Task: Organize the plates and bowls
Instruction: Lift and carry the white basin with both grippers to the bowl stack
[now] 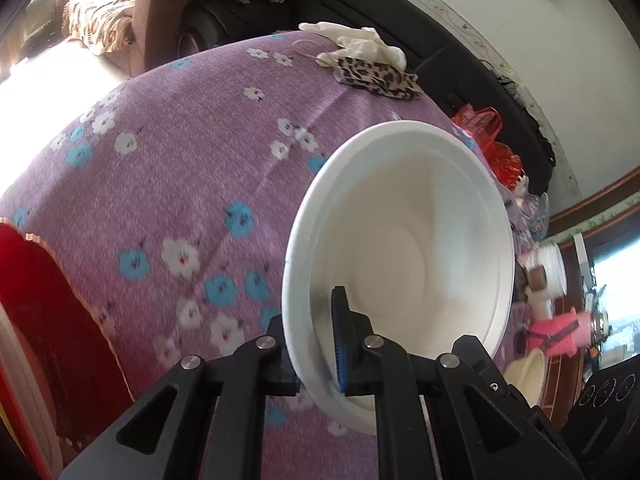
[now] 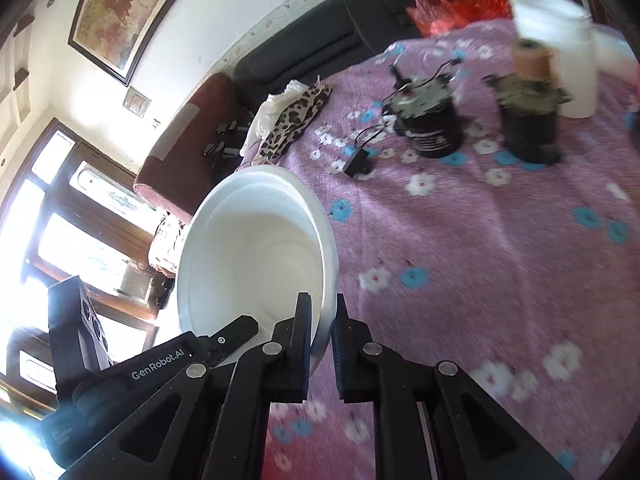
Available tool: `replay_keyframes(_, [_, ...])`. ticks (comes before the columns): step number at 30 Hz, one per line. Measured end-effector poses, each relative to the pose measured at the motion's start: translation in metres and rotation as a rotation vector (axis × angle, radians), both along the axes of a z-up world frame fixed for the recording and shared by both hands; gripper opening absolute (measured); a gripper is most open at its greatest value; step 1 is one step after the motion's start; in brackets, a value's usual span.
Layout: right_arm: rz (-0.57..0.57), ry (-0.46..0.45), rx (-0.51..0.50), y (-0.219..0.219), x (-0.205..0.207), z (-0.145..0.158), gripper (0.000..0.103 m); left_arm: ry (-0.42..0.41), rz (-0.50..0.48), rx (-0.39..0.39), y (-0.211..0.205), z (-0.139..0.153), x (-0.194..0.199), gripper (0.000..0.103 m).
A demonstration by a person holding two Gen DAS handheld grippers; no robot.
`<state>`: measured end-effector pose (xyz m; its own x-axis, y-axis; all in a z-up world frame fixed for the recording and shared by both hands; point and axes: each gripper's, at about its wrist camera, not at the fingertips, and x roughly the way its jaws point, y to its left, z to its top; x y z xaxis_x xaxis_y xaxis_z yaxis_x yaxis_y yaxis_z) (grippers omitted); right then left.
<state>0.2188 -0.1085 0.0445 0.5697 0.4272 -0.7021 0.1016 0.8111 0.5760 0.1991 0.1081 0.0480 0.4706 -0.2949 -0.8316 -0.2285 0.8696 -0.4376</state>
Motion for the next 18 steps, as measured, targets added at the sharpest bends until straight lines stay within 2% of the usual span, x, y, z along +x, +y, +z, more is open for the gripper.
replay_keyframes(3, [-0.016, -0.019, -0.017, -0.009, -0.026, 0.007, 0.011, -0.018, -0.04, -0.004, -0.01, 0.001, -0.02, 0.011])
replay_keyframes(7, [-0.044, -0.004, 0.019, -0.025, -0.057, 0.007, 0.011, -0.036, -0.086, -0.002, -0.023, 0.0, -0.047, 0.011])
replay_keyframes(18, [-0.112, 0.06, 0.103, -0.06, -0.12, -0.017, 0.01, -0.012, -0.188, 0.037, -0.051, -0.018, -0.1, 0.011])
